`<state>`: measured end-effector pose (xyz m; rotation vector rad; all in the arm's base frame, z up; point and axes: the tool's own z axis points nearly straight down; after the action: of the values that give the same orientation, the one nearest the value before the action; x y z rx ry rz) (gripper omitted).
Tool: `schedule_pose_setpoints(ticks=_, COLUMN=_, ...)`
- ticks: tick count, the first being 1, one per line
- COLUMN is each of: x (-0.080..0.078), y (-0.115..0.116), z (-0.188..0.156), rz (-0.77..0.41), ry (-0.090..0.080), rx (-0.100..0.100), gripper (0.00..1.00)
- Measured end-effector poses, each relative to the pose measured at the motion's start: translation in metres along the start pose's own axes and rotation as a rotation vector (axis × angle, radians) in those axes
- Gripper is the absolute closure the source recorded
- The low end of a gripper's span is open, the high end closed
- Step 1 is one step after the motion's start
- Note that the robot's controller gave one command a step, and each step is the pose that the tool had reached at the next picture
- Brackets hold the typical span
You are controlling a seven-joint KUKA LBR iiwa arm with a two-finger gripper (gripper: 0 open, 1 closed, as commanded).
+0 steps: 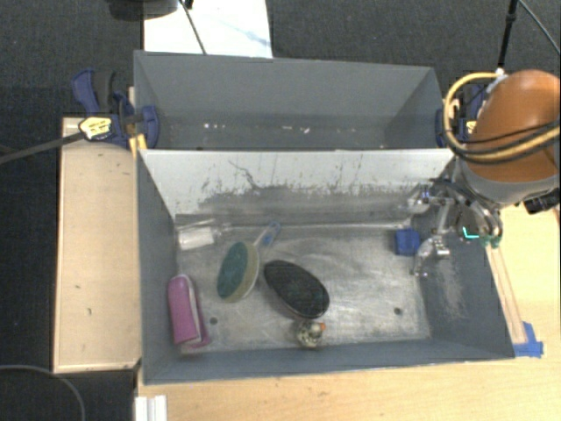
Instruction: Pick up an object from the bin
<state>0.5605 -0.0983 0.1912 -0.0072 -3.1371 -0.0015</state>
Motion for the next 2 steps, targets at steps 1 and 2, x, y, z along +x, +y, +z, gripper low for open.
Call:
schedule_pose_setpoints(ticks=1, x=-0.0088, y=-0.0364, z=0.0998, rz=0.242, ry=-0.025, rx=-0.006, gripper=0.0)
schedule_pose_setpoints(ticks=2, x=-0.0163, y=-0.0365, z=0.1074, rz=0.35, ry=-0.035, rx=-0.017, gripper=0.0)
